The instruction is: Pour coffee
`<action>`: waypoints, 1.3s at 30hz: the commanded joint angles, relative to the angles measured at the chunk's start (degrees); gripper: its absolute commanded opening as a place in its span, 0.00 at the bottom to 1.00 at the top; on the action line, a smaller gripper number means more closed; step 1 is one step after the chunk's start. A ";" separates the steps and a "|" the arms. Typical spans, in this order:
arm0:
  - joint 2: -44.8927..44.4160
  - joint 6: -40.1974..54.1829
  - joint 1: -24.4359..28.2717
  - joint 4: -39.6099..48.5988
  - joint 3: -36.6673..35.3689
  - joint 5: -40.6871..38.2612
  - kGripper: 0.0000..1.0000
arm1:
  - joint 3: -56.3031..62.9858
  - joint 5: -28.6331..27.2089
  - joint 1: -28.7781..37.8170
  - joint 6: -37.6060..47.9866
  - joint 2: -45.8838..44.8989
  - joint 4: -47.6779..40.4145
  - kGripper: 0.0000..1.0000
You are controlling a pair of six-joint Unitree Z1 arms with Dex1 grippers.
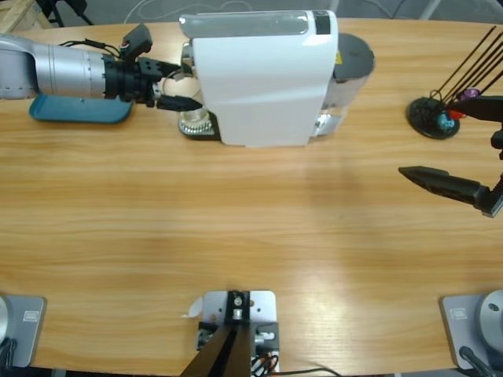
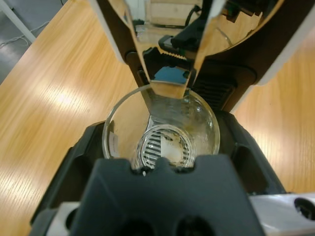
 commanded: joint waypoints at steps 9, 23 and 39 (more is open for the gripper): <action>1.51 -0.43 -2.21 0.08 1.97 -2.90 0.00 | 2.68 -1.14 0.67 0.51 1.76 -2.04 1.00; 1.86 -2.12 -1.58 -0.62 1.62 -0.92 1.00 | 2.77 -1.40 0.67 0.51 2.13 -2.06 1.00; -20.71 -8.99 4.33 -0.61 16.97 6.27 1.00 | -3.59 -0.79 -0.14 3.31 4.80 1.91 1.00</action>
